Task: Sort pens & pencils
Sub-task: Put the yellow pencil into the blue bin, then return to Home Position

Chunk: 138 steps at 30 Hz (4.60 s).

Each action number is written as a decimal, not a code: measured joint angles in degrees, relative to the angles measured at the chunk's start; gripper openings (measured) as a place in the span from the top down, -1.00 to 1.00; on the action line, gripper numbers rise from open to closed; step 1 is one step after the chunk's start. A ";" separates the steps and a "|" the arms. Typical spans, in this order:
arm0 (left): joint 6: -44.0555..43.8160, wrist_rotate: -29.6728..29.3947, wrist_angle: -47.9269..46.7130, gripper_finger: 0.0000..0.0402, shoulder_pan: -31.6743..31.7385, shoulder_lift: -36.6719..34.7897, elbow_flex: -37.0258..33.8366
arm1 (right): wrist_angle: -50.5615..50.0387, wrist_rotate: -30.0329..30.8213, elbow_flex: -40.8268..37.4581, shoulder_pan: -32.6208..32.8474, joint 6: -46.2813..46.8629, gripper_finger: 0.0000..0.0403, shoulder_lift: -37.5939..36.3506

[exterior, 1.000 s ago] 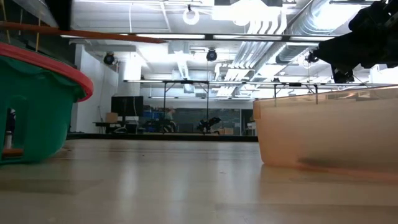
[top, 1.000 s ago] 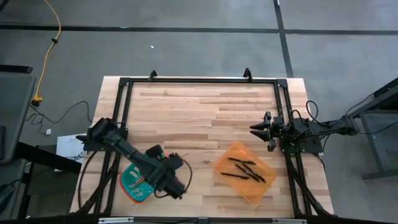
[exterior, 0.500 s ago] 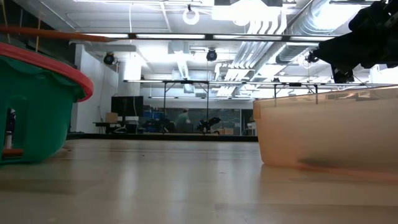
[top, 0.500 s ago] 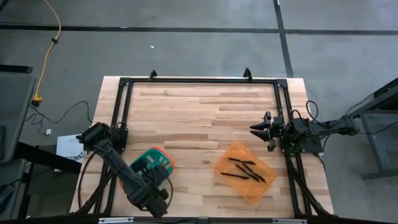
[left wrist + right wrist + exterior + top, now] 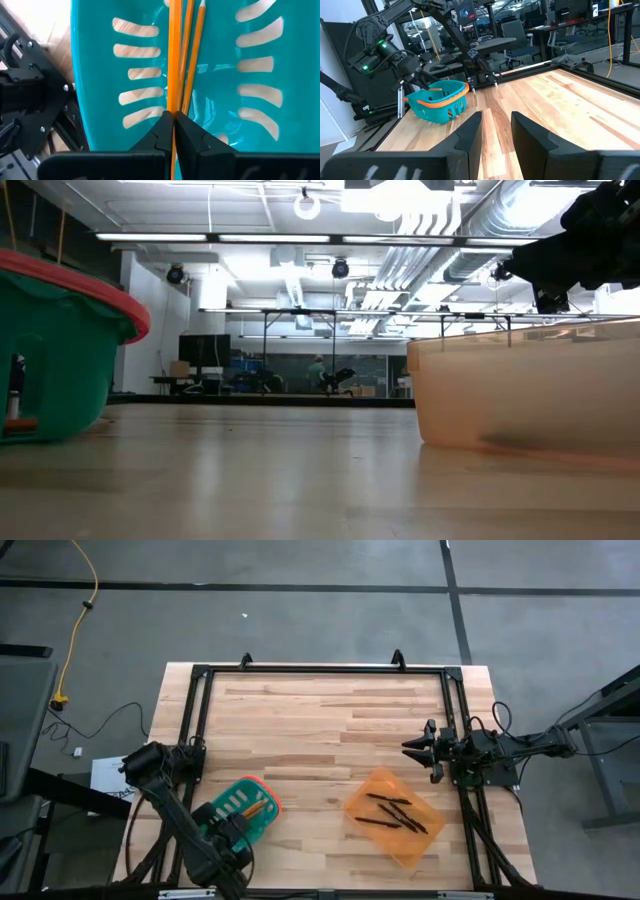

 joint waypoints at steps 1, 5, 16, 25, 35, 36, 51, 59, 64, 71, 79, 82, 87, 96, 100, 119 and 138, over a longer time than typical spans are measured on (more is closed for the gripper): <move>-0.37 0.00 0.01 1.00 -0.20 0.00 -0.15 | 0.00 0.01 0.00 0.00 0.00 0.52 0.00; -1.55 0.11 0.02 1.00 -0.17 0.00 -1.17 | 0.00 0.01 0.00 -0.02 0.00 0.52 -0.02; -1.11 0.28 0.50 1.00 0.87 0.00 -2.75 | 0.00 -0.01 0.00 -0.02 -0.02 0.52 -0.02; -0.43 -0.85 1.08 0.81 1.59 0.00 -2.75 | 0.00 0.01 0.00 -0.02 -0.02 0.52 -0.01; 1.58 -1.33 1.11 0.60 3.02 0.02 -2.75 | 0.00 0.01 0.00 -0.01 0.00 0.52 -0.01; 1.78 -1.31 0.39 0.60 3.14 0.02 -2.63 | 0.00 0.00 0.00 -0.02 0.00 0.52 -0.01; 22.58 -27.40 0.18 0.80 10.53 -4.96 9.22 | 0.00 0.00 0.00 0.00 0.00 0.52 -0.02; 28.81 -40.11 0.02 0.97 17.19 -13.56 9.31 | 0.00 -0.01 0.00 0.00 0.00 0.52 -0.02; 34.81 -43.91 0.28 0.98 19.80 -15.22 9.31 | 0.00 0.00 0.00 -0.01 0.00 0.52 -0.02; 40.96 -44.86 3.78 1.00 22.67 -15.41 8.11 | 0.00 -0.01 0.00 0.00 0.00 0.52 0.00; 60.43 -31.89 18.93 1.00 29.82 -15.34 2.79 | 0.00 0.00 0.00 -0.02 -0.02 0.52 0.00; 69.02 -25.55 24.27 1.00 31.40 -15.35 2.63 | 0.00 -0.01 0.00 0.00 -0.01 0.52 -0.02; 76.38 -21.02 31.22 1.00 33.22 -16.31 2.60 | 0.00 0.01 0.00 -0.02 0.00 0.52 -0.02; 77.71 -17.44 42.84 1.00 36.12 -25.58 -9.83 | 0.01 0.01 0.00 0.00 -0.01 0.52 0.06; 77.14 -17.30 53.61 1.00 35.99 -32.43 -20.99 | 0.02 0.01 0.00 0.00 0.00 0.52 0.15; 74.92 -17.46 87.74 1.00 35.99 -49.45 -52.08 | 0.00 0.01 0.00 0.00 0.00 0.52 0.37; 75.24 -19.43 114.11 1.00 36.01 -53.60 -71.26 | 0.00 0.00 0.00 0.00 0.00 0.52 0.37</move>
